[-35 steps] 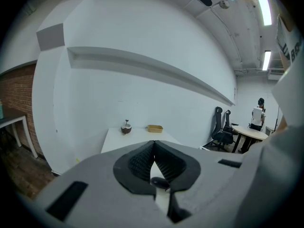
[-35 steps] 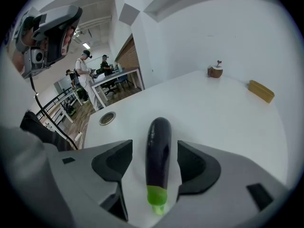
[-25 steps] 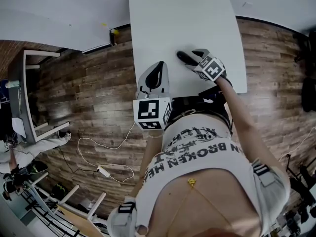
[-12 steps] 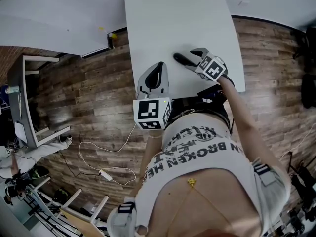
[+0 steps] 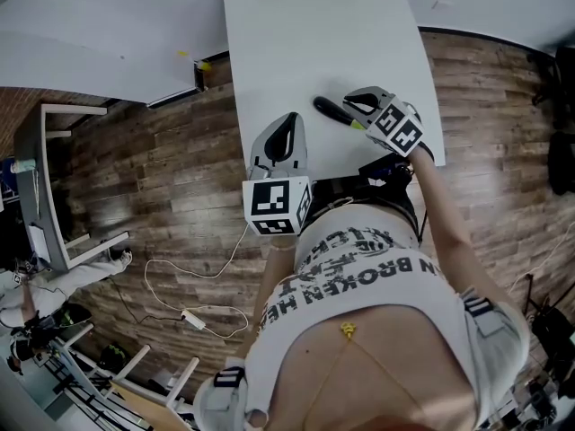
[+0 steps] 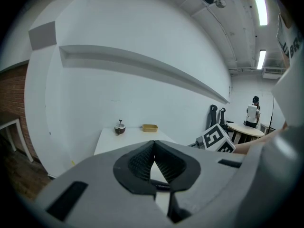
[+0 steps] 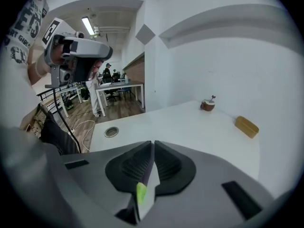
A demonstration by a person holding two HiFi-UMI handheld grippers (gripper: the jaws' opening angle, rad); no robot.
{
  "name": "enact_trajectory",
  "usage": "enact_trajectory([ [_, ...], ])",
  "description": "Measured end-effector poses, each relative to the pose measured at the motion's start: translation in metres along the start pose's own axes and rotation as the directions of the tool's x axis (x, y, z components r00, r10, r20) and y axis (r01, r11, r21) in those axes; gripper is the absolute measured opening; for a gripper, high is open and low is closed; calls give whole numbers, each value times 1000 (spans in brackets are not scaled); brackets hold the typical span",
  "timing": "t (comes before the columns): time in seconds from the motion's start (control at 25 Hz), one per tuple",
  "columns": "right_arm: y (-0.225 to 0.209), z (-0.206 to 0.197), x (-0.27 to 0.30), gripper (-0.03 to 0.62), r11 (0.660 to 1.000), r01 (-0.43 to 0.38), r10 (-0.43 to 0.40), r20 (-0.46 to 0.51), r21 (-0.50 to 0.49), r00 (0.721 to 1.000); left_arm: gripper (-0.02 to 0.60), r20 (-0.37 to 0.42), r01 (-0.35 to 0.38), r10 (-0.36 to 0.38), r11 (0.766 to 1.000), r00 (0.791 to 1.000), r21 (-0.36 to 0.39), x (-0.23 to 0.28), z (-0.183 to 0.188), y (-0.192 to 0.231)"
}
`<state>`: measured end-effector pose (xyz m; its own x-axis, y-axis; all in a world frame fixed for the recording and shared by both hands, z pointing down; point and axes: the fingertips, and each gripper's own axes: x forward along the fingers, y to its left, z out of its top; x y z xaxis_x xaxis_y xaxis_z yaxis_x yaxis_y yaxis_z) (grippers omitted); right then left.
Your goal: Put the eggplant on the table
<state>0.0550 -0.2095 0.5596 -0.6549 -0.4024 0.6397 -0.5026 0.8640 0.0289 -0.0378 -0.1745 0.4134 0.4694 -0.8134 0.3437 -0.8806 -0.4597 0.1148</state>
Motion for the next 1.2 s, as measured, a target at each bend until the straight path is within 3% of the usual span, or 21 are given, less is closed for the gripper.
enact_trajectory([
  [0.24, 8, 27, -27, 11, 999, 40, -38, 95, -29, 995, 6, 7, 14, -14, 1000, 1000, 1, 3, 2, -3],
  [0.48, 12, 67, -60, 8, 996, 84, -83, 254, 8, 964, 6, 25, 39, -39, 999, 999, 8, 9, 10, -11],
  [0.64, 13, 98, -82, 8, 994, 102, -104, 367, 25, 924, 6, 59, 64, -65, 998, 996, 23, 12, 22, -18],
  [0.88, 18, 141, -118, 8, 991, 124, -136, 543, 59, 829, 6, 130, 101, -108, 993, 986, 64, 13, 48, -31],
  [1.04, 15, 158, -140, 8, 985, 146, -173, 594, 94, 786, 6, 177, 115, -128, 990, 976, 82, 12, 68, -40],
  [1.2, 17, 172, -154, 8, 981, 166, -192, 618, 101, 762, 6, 224, 126, -143, 988, 964, 88, 8, 83, -43],
])
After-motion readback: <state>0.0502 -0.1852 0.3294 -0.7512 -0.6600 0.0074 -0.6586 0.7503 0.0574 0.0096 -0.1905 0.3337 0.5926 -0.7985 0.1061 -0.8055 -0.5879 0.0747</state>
